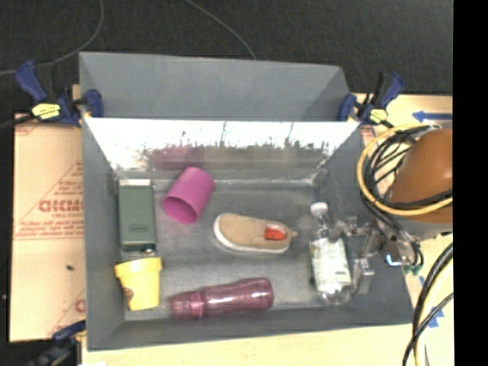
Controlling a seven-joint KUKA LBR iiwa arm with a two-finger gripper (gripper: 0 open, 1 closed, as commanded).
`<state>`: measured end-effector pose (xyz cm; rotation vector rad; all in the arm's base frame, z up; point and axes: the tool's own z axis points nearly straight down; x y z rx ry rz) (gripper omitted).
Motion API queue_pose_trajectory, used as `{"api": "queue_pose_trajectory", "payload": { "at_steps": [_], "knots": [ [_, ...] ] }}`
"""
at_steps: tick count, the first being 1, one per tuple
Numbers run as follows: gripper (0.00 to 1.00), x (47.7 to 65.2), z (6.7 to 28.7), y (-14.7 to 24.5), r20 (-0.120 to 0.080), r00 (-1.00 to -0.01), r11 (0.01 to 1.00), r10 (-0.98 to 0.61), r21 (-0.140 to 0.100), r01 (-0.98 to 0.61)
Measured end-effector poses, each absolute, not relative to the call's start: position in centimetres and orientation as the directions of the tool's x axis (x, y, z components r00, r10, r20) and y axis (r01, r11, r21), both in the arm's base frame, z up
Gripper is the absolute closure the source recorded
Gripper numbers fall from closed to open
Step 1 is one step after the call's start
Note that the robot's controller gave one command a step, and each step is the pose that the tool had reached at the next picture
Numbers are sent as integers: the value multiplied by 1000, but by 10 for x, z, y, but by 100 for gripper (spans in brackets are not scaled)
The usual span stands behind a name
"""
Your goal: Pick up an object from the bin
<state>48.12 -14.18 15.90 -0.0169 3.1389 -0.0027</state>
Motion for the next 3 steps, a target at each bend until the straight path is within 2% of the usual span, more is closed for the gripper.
{"api": "queue_pose_trajectory", "payload": {
  "at_steps": [1, 2, 3],
  "knots": [
    [0, 481, 159, -142, -3, -1000, 1000, -11, -2, -11],
    [0, 494, 92, -100, -8, -939, 939, -343, -5, -343],
    [0, 533, 70, -67, -8, -943, 943, -332, -4, -332]
  ]
}}
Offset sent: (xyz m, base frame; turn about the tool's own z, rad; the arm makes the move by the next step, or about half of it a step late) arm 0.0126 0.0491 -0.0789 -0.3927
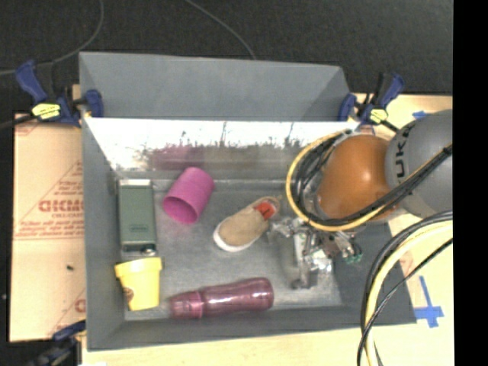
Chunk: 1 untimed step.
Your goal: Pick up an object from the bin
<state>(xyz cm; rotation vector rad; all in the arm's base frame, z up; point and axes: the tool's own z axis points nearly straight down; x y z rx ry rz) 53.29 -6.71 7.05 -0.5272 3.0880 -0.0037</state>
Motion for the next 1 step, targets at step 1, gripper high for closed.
{"api": "queue_pose_trajectory", "payload": {
  "at_steps": [1],
  "knots": [
    [0, 523, 154, -69, -3, -957, 957, -289, -3, -289]
  ]
}}
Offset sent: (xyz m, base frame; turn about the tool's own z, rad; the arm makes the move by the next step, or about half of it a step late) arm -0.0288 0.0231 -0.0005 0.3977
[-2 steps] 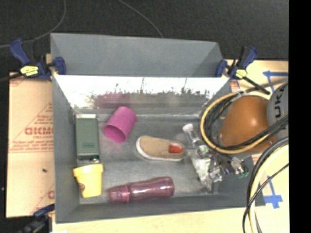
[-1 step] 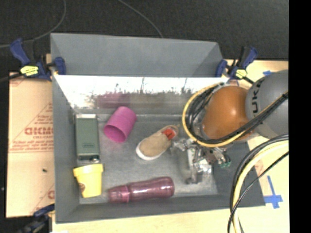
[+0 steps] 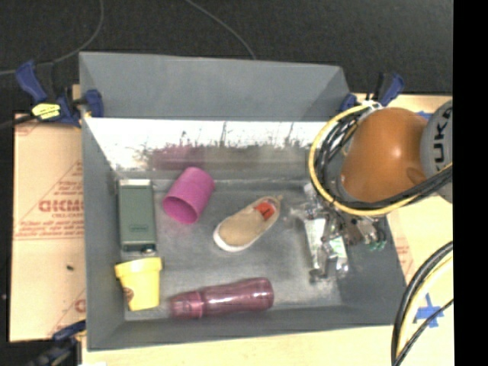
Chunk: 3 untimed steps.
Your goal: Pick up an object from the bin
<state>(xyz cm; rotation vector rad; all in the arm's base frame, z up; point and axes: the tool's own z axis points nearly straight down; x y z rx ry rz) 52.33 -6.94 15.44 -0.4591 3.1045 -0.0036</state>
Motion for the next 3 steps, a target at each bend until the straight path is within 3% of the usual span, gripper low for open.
{"api": "queue_pose_trajectory", "payload": {
  "at_steps": [1, 2, 3],
  "knots": [
    [0, 512, 101, -53, -17, -1000, 1000, 6, -2, 6],
    [0, 534, 149, -12, -4, -1000, 1000, -5, -2, -5],
    [0, 548, 109, -2, -26, -1000, 1000, 2, -1, 2]
  ]
}}
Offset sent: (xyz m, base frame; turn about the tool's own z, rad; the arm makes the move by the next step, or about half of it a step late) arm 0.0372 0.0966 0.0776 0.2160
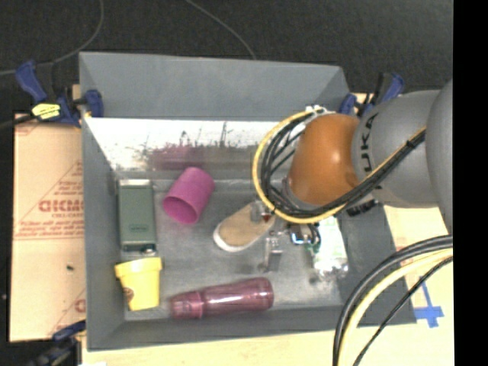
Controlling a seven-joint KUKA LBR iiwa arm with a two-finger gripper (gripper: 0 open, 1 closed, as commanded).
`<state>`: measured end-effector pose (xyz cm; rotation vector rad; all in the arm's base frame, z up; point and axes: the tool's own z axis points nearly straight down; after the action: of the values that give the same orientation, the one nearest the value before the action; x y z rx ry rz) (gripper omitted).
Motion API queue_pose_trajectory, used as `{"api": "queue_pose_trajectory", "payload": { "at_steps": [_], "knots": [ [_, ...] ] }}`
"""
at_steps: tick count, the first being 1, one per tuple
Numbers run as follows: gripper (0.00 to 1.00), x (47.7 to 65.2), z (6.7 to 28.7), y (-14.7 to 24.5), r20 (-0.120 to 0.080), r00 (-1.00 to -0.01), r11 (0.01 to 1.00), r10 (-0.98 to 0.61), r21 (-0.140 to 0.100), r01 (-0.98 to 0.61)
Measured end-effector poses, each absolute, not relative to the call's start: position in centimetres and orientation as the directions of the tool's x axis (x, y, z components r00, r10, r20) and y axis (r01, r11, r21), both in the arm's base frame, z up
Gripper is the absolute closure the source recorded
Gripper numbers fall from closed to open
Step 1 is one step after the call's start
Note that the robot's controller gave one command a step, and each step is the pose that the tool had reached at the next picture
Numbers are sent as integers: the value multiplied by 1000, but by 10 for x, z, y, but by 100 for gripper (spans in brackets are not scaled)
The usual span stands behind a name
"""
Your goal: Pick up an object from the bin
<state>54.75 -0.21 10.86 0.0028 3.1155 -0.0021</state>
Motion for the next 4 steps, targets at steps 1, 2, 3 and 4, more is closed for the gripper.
{"api": "queue_pose_trajectory", "payload": {
  "at_steps": [1, 2, 3, 4],
  "knots": [
    [100, 581, 92, 6, -7, -976, 976, -217, -4, -217],
    [100, 581, 92, 6, -7, -976, 976, -217, -4, -217],
    [100, 574, 111, 2, -11, -982, 982, -191, -3, -191],
    [100, 559, 125, -1, -7, -976, 976, -217, -5, -216]
  ]
}}
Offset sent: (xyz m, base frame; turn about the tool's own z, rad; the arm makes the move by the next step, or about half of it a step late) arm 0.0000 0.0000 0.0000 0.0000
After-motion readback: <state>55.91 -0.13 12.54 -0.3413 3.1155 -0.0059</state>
